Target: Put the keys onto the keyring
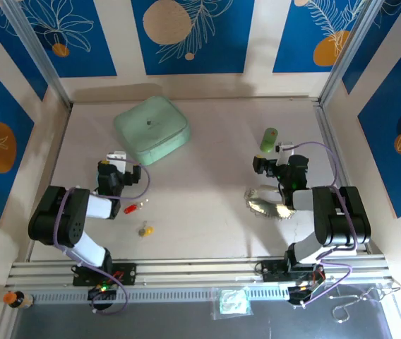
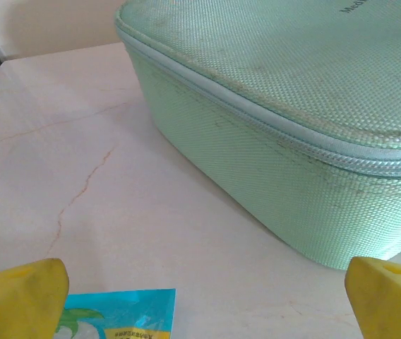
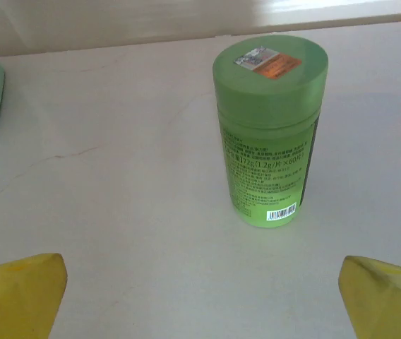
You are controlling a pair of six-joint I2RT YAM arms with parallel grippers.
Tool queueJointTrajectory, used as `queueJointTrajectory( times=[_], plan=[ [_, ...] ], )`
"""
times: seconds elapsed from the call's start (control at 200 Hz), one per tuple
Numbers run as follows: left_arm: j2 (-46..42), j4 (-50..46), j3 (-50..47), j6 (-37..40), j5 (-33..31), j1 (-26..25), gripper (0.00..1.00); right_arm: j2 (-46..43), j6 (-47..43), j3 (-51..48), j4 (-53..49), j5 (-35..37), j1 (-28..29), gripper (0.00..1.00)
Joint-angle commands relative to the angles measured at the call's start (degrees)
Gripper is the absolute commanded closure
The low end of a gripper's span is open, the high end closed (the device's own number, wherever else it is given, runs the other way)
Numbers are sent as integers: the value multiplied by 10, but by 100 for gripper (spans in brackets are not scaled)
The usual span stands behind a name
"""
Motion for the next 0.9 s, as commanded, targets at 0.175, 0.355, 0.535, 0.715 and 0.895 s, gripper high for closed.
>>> queueJointTrajectory(
  times=[0.175,0.355,0.535,0.715,0.895],
  plan=[
    [-12,2,8,1,16,8,0,-3,-6,8,-11,8,1,1],
    [-12,0,9,0,22,11,0,-2,-6,8,-11,5,0,1],
    [-11,-4,10,-1,24,12,0,-2,-4,8,-11,-2,-4,1],
    [-14,7,4,-9,18,18,0,-46,9,16,-66,11,-8,1],
    [-106,-37,-15,-23,-32,16,0,-141,97,145,-413,54,-13,1]
  ],
)
